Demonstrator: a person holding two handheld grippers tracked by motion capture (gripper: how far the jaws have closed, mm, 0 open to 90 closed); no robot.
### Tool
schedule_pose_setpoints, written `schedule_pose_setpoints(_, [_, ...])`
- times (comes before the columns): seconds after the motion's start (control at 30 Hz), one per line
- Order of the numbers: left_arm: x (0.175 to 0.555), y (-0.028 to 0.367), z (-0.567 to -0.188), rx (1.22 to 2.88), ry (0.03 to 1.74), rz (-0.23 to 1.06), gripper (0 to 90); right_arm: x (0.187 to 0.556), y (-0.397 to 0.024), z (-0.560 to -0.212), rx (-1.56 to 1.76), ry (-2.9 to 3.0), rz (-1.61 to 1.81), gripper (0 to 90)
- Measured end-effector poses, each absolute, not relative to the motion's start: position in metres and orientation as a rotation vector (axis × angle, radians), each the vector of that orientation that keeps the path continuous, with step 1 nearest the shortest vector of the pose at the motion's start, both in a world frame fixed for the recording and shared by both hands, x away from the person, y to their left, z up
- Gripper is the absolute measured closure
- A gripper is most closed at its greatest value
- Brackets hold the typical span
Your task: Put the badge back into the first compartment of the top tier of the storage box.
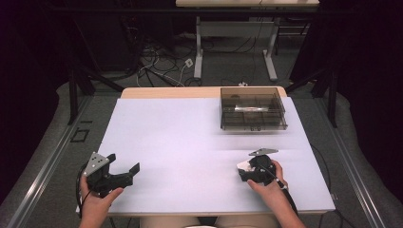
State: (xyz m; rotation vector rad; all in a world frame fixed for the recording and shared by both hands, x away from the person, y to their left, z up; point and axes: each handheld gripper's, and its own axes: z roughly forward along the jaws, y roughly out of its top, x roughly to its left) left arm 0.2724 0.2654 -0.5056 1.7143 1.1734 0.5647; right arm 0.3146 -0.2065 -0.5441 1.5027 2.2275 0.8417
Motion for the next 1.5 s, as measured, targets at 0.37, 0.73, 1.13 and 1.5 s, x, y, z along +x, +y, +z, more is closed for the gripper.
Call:
schedule_pose_setpoints(0.37, [0.273, 0.266, -0.506, 1.72, 1.173, 0.568, 0.5, 0.315, -0.212, -0.54, 1.39, 2.287, 0.83, 32.8])
schedule_pose_setpoints(0.73, [0.272, 0.266, -0.505, 1.717, 1.175, 0.566, 0.5, 0.318, -0.214, -0.536, 1.218, 2.401, 0.797, 32.8])
schedule_pose_setpoints(1.13, [0.272, 0.266, -0.506, 1.717, 1.176, 0.569, 0.5, 0.326, -0.208, -0.518, 1.041, 2.55, 0.711, 32.9])
schedule_pose_setpoints(1.5, [0.272, 0.266, -0.506, 1.731, 1.17, 0.573, 0.5, 0.332, -0.204, -0.508, 0.954, 2.64, 0.636, 32.9])
